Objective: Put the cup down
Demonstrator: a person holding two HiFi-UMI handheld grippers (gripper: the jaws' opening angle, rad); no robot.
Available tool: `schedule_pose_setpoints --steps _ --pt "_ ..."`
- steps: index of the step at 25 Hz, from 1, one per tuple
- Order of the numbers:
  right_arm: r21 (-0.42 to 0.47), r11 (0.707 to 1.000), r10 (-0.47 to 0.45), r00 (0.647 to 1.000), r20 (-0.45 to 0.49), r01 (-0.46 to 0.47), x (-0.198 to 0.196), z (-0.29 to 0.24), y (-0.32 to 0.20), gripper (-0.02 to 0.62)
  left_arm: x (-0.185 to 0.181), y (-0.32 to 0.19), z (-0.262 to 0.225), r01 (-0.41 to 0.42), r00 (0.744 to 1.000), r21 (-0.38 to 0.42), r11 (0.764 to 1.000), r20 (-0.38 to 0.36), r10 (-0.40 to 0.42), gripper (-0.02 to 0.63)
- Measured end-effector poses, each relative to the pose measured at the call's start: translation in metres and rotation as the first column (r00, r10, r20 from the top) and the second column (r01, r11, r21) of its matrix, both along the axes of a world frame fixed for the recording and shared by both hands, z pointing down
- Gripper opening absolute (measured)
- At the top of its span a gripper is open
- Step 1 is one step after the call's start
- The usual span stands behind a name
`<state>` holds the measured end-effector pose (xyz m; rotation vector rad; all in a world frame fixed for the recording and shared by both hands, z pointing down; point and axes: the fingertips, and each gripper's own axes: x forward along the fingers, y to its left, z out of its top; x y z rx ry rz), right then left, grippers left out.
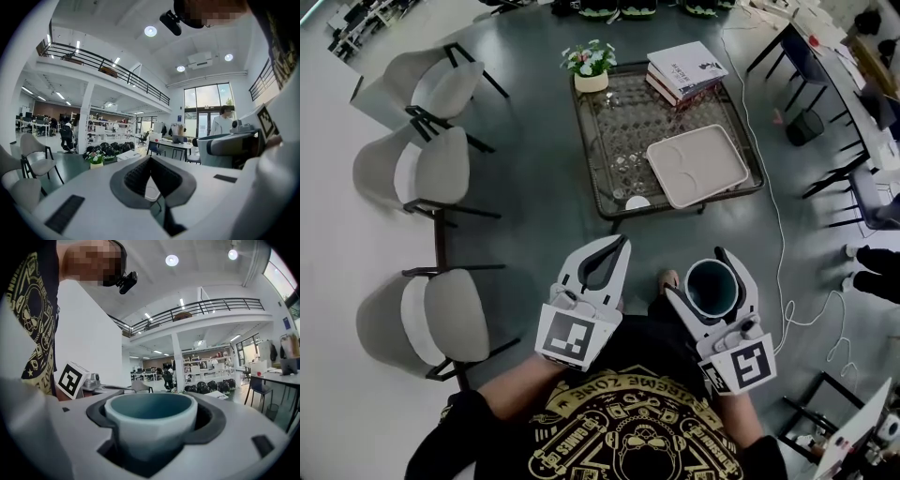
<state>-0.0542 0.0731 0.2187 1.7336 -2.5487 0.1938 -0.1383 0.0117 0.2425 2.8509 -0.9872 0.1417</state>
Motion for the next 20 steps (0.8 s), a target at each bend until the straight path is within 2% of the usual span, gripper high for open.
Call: schedule_pose_setpoints --steps 7,13,20 --pt "0.017 0.998 -0.054 0.999 0.007 0.054 0.020 0.005 -0.025 0.391 0.015 -0.019 0.008 0.064 0.998 -0.015 0.998 0.022 -0.063 -0.011" --pt "0.025 0.993 -0.119 0.993 0.011 0.119 0.056 0.013 -0.058 0.391 0.049 -0.046 0.005 0.131 0.991 0.010 0.991 0.019 -0.131 -0.011" --pt "0.037 0.980 -0.195 0.981 0.007 0.195 0.098 0.025 -0.107 0.391 0.086 -0.082 0.015 0.215 0.975 -0.010 0.977 0.056 -0.214 -0.011"
